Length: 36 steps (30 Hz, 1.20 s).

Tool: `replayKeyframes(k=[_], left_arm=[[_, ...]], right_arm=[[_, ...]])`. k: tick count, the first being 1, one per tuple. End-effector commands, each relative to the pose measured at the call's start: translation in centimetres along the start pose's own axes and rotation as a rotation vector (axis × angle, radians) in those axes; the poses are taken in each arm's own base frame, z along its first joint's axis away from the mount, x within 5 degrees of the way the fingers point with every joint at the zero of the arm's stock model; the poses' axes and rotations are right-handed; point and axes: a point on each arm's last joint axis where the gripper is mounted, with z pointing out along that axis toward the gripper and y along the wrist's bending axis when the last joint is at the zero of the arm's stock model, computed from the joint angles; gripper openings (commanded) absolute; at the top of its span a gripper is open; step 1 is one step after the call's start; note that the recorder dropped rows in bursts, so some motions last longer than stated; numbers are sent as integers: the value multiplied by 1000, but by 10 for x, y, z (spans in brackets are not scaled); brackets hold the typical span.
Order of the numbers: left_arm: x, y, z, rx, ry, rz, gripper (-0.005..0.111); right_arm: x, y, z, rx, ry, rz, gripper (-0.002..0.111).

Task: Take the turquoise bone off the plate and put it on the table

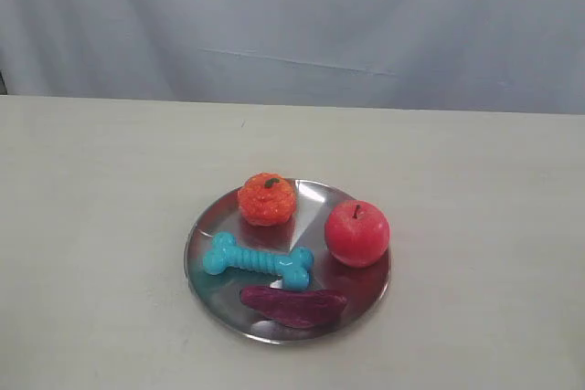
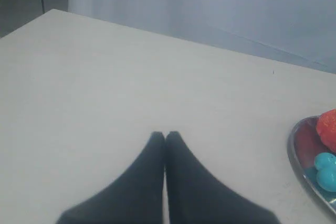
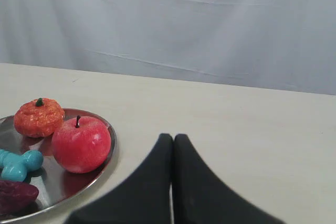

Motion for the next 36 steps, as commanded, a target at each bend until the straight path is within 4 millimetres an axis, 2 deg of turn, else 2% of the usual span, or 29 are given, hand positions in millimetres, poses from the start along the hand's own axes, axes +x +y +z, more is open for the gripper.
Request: replayKeyframes(k=[1, 32, 36], left_arm=[[0, 0, 0, 5, -3, 0, 0], [0, 0, 0, 5, -3, 0, 0], [0, 0, 0, 5, -3, 0, 0]], right_arm=[[0, 0, 0, -5, -7, -5, 0], [0, 0, 0, -5, -7, -5, 0], [-2, 0, -2, 2, 33, -4, 0]])
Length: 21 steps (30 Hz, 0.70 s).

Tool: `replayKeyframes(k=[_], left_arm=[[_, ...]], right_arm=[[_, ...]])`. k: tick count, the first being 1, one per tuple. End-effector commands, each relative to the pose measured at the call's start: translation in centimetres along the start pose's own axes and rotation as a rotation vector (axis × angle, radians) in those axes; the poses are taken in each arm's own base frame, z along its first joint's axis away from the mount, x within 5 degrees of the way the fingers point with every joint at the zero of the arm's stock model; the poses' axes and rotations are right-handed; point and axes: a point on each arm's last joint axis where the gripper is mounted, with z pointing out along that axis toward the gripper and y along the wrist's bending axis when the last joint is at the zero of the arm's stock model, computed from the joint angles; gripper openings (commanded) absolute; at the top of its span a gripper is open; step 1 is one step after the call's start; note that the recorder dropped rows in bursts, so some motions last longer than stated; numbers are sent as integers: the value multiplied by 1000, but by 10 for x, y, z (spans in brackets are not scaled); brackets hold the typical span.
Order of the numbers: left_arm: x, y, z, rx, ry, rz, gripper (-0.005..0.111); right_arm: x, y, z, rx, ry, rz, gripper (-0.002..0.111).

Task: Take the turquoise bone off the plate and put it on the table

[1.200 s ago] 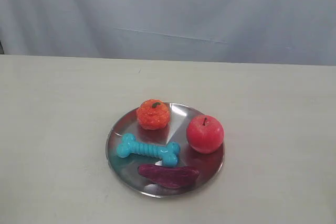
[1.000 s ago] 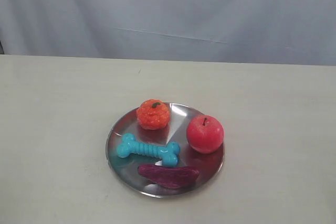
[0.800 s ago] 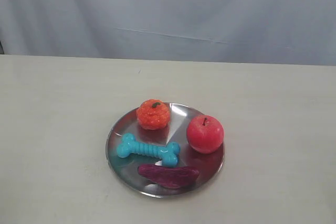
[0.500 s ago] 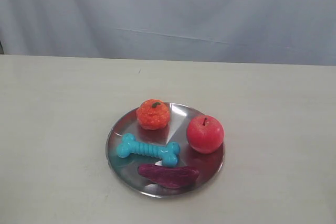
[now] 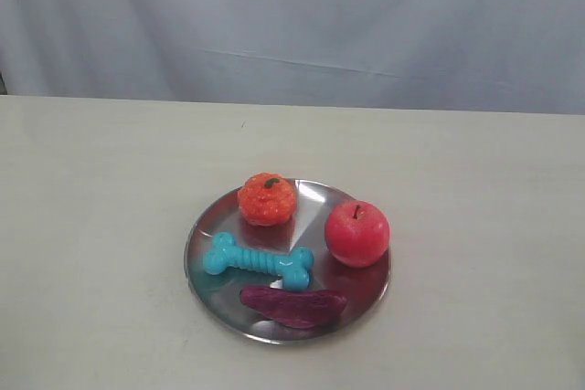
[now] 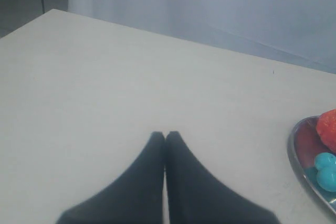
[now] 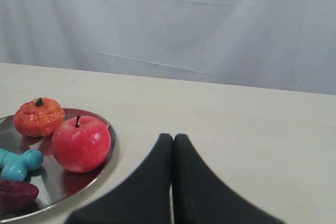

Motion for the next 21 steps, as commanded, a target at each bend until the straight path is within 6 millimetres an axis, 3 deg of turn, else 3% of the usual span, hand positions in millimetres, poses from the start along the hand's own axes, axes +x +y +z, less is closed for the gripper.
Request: replayKeyframes(k=[1, 4, 12, 17, 21], left_arm=[[0, 0, 0, 5, -3, 0, 0], [0, 0, 0, 5, -3, 0, 0], [0, 0, 0, 5, -3, 0, 0], [0, 0, 0, 5, -3, 0, 0], [0, 0, 0, 5, -3, 0, 0]], right_arm=[[-7, -1, -4, 8, 49, -4, 0], [-27, -2, -14, 25, 93, 4, 0], [-95, -2, -33, 22, -60, 10, 0], [-119, -1, -29, 22, -58, 10, 0], [-126, -1, -23, 21, -44, 54, 0]])
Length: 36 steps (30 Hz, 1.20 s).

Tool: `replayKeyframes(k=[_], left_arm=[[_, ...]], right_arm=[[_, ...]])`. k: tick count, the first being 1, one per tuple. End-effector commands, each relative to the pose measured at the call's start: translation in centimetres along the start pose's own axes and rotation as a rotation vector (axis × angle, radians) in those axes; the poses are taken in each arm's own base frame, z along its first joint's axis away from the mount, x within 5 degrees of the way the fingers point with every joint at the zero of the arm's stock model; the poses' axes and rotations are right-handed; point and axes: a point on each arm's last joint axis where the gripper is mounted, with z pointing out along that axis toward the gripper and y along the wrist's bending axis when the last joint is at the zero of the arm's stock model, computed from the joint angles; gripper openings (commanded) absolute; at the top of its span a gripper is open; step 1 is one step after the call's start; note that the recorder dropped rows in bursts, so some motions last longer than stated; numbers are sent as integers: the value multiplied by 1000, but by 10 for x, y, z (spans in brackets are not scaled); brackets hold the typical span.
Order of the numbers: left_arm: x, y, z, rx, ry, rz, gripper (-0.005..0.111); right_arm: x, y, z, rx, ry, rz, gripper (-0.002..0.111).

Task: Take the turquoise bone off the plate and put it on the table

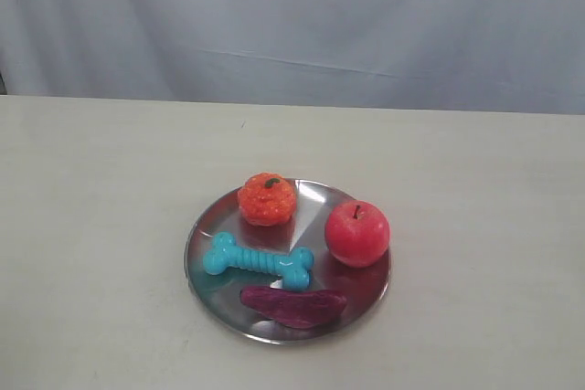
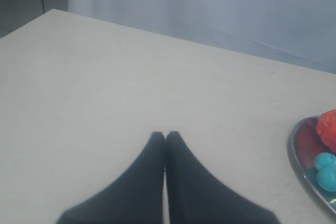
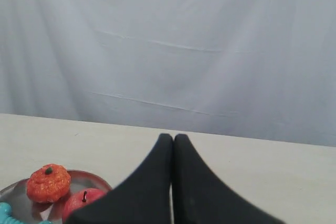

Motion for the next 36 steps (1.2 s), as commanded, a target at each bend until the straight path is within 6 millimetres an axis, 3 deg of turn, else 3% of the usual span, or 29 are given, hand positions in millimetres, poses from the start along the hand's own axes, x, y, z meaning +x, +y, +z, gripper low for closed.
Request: replayKeyframes(k=[1, 4, 10, 18, 26, 36], left_arm=[[0, 0, 0, 5, -3, 0, 0], [0, 0, 0, 5, -3, 0, 0], [0, 0, 0, 5, -3, 0, 0], [0, 0, 0, 5, -3, 0, 0], [0, 0, 0, 5, -3, 0, 0], [0, 0, 0, 5, -3, 0, 0]], right_arm=[[-5, 0, 6, 0, 21, 67, 0], [-5, 1, 8, 1, 25, 156, 0], [-6, 1, 12, -3, 26, 156, 0], [3, 16, 49, -136, 275, -32, 0], [-11, 60, 88, -358, 516, -376, 0], [-18, 136, 140, -506, 700, -663, 0]])
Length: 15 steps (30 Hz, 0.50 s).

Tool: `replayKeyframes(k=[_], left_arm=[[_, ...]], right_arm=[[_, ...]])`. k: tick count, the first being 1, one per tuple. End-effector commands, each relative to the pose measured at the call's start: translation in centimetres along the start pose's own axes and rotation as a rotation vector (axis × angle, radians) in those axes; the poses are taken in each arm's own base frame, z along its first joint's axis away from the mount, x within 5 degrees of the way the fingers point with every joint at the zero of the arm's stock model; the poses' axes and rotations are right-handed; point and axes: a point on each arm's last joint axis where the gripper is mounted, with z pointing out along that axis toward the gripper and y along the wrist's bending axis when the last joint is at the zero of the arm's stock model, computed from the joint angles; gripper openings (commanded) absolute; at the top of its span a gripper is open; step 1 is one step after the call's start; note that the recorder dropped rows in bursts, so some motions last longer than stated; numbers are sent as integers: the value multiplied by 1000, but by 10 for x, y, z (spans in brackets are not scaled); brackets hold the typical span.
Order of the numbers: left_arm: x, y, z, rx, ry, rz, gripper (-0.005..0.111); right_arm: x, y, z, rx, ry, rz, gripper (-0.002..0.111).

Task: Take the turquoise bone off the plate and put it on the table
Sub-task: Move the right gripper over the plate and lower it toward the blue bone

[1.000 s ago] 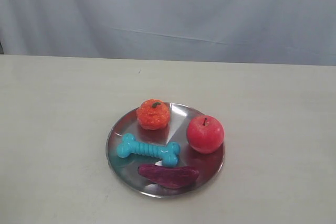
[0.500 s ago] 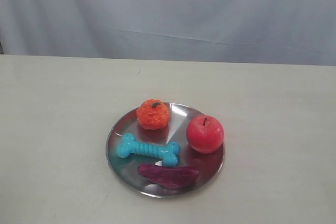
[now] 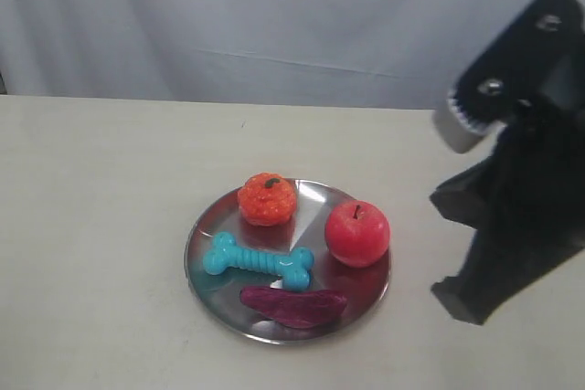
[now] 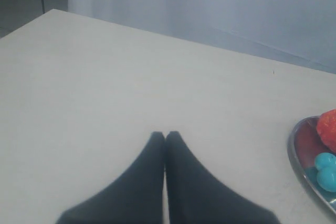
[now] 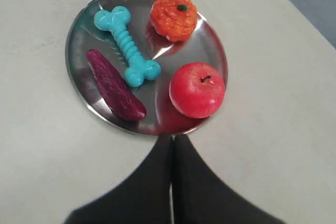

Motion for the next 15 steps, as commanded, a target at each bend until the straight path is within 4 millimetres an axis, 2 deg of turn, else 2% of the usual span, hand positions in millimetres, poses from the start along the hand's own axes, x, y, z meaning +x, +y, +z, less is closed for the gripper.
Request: replayKeyframes(k=[1, 10, 15], left_arm=[[0, 0, 0, 5, -3, 0, 0], [0, 0, 0, 5, -3, 0, 0], [0, 0, 0, 5, -3, 0, 0]], right_arm=[[-25, 5, 26, -7, 75, -112, 0], [-61, 18, 91, -74, 174, -366, 0], [-81, 19, 124, -103, 197, -393, 0]])
